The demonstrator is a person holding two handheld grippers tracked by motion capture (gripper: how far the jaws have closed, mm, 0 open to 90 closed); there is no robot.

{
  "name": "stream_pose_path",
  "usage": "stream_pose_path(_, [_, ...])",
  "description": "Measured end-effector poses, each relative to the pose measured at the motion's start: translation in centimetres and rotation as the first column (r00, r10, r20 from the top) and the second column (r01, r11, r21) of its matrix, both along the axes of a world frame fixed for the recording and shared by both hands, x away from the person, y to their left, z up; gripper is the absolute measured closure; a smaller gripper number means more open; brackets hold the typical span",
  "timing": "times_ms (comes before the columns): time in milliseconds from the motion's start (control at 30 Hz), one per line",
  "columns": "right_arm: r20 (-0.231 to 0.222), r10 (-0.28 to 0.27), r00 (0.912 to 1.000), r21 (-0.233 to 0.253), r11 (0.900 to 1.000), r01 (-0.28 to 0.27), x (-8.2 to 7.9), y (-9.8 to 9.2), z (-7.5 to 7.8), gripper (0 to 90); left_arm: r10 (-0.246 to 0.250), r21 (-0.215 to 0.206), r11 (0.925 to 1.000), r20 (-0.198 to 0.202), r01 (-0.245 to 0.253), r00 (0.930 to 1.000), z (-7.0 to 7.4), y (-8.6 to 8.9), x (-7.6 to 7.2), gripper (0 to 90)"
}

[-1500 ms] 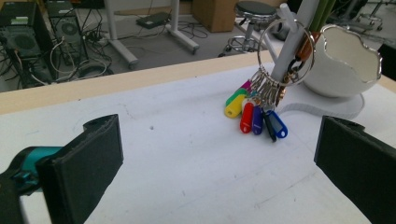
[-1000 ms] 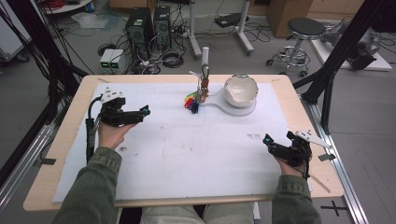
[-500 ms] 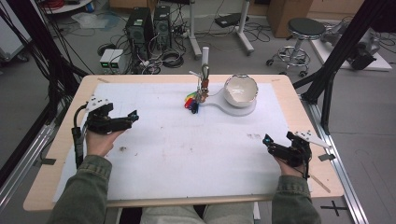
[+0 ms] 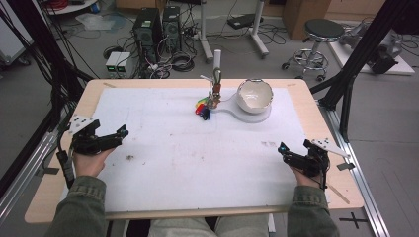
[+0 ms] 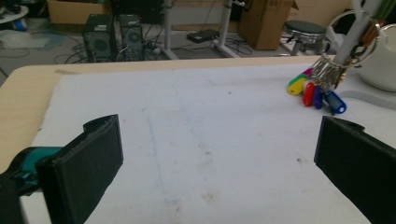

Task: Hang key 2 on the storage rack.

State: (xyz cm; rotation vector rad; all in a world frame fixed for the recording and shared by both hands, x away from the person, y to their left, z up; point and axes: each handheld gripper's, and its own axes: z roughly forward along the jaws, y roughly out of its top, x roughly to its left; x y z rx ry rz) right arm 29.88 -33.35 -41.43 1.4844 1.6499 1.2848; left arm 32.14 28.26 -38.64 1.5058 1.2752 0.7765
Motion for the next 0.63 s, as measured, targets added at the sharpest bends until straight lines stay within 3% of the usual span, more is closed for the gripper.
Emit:
stream_pose_path(300, [0.001, -0.002, 1.0, -0.01, 1.0, 0.002, -0.1, 0.1, 0.0, 1.5, 0.066, -0.014, 0.9977, 0.001, -0.066, 0.9978, -1.8, 1.8, -1.8, 1.7])
stream_pose_path(533, [-0.001, 0.001, 1.0, -0.012, 1.0, -0.001, 0.0, 0.1, 0.0, 1.6, 0.049, -0.043, 0.9978, -0.007, -0.05, 0.9988, -2.1, 2.5, -2.5, 1.6])
stream_pose_path(633, [-0.004, 0.005, 1.0, -0.015, 1.0, -0.006, 0.1, 0.1, -0.1, 1.5, 0.043, -0.045, 0.9981, 0.007, -0.043, 0.999, -2.0, 2.5, -2.6, 1.7])
